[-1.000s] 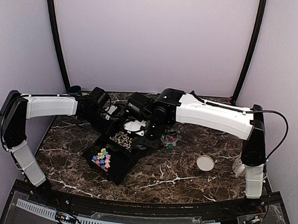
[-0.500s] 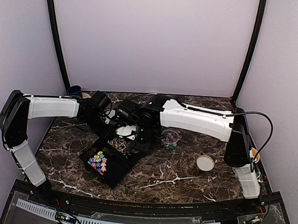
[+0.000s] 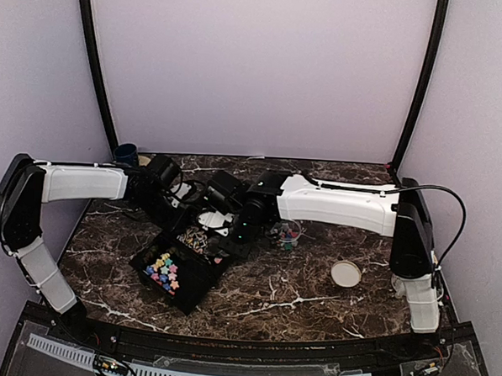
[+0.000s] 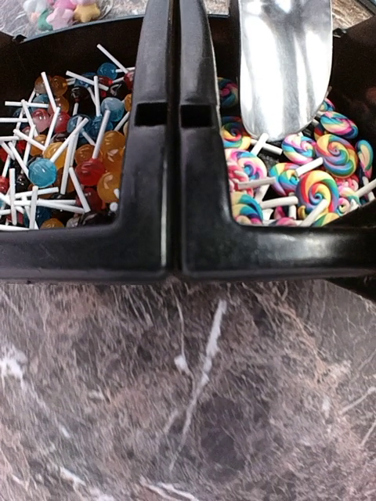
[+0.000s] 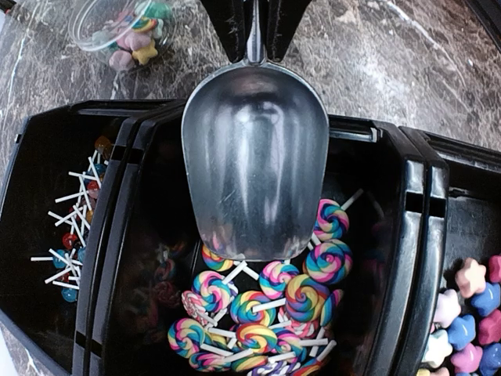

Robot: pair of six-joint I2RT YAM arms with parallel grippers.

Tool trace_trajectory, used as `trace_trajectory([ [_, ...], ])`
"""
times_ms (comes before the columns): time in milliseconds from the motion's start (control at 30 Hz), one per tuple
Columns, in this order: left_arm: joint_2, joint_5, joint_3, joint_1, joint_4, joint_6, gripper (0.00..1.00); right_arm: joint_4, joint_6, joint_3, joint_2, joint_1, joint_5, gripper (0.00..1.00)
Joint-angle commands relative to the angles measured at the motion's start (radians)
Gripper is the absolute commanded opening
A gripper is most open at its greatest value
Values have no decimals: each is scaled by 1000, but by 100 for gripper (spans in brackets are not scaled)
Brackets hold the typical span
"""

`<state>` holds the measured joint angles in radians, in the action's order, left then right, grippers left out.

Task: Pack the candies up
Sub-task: Scoop the fake candies from the storage box.

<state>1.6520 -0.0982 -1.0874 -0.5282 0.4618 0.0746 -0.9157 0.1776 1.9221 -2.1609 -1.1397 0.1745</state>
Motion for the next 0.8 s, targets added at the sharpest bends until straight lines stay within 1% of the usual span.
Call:
trace_trajectory([
  [0,-164,-203,-26,-28,-239,44,0,321,-11,-78,-28,1,-74,0],
  [133,-181,-243,-12,-13,-269,53,0,369,-41,-61,-46,13,-117,0],
  [200,-187,-252,-9,-9,-276,54,0,363,-88,-29,-69,17,-60,0],
  [233,-190,-249,-7,-8,-276,54,0,365,-113,-21,-77,18,-2,0],
  [333,-192,-229,-8,-9,-269,54,0,369,-164,-23,-78,17,102,0],
  [467,-186,-230,-11,-7,-267,53,0,369,-178,-27,-68,15,69,0],
  [567,-186,-246,-7,-4,-276,59,0,386,-187,-44,-73,16,83,0],
  [633,-190,-253,-2,-2,-285,62,0,431,-182,-79,-67,14,46,0],
  [767,-193,-255,1,3,-289,67,0,621,-153,-239,-14,4,24,0],
])
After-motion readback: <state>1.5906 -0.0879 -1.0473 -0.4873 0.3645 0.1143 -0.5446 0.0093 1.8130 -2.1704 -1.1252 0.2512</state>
